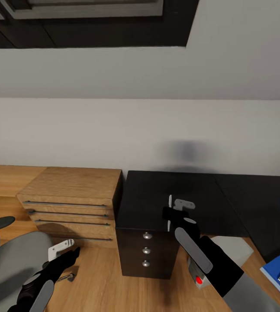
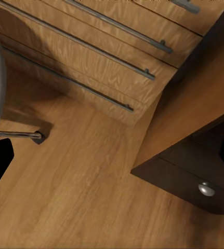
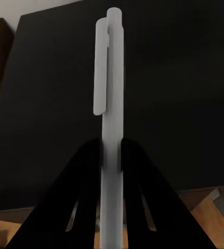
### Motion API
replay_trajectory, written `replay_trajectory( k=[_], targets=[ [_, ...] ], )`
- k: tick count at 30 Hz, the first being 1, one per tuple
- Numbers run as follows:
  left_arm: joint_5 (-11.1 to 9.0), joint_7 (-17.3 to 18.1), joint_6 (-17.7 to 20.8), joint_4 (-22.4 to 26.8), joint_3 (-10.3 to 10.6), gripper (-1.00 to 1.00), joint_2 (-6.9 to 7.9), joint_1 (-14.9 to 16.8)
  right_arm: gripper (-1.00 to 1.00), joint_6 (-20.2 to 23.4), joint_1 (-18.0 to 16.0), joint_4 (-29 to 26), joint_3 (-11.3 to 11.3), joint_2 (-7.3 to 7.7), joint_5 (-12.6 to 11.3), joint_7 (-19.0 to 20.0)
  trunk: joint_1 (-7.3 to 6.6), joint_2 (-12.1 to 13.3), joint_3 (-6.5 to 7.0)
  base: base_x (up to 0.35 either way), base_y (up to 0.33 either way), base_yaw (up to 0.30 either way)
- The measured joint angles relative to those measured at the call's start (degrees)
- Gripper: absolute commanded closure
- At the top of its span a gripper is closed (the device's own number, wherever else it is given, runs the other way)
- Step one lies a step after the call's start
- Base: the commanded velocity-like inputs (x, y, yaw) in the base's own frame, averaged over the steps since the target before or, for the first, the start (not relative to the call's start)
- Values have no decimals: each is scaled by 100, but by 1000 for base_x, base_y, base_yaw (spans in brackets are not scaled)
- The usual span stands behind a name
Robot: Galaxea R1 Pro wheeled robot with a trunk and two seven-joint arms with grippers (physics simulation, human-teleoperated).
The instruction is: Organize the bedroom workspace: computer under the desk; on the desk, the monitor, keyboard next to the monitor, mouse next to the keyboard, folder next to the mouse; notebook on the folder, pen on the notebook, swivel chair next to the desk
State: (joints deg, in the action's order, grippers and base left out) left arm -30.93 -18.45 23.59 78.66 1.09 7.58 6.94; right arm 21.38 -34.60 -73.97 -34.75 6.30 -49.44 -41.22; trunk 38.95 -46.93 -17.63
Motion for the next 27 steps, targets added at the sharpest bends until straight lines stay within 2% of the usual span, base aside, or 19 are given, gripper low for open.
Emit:
replay_trajectory(
  k=[4, 5, 10, 17, 27],
  targets=[
    [-4, 0, 1, -3, 6, -100, -3, 0, 100, 1, 1, -17, 6, 2, -32, 0, -45, 82, 37, 0, 0, -20],
    [-31, -3, -1, -41, -24, -100, 18, -2, 100, -5, -1, -45, 9, 6, -42, -165, -45, 82, 37, 0, 0, -112],
    [-22, -2, -1, -110, -22, -100, 12, 1, 100, -11, 1, -56, 7, 7, -47, -330, -45, 82, 37, -1, 0, -158],
    [-20, -3, -2, -123, -22, -100, 7, -3, 100, -13, 3, -57, 0, -8, -47, -358, -43, 82, 37, -108, 0, -31],
    [-20, -3, -2, -151, -22, -100, 8, -3, 100, -16, 1, -52, 8, -3, -40, -362, -45, 82, 37, -11, 0, -5]
  ],
)
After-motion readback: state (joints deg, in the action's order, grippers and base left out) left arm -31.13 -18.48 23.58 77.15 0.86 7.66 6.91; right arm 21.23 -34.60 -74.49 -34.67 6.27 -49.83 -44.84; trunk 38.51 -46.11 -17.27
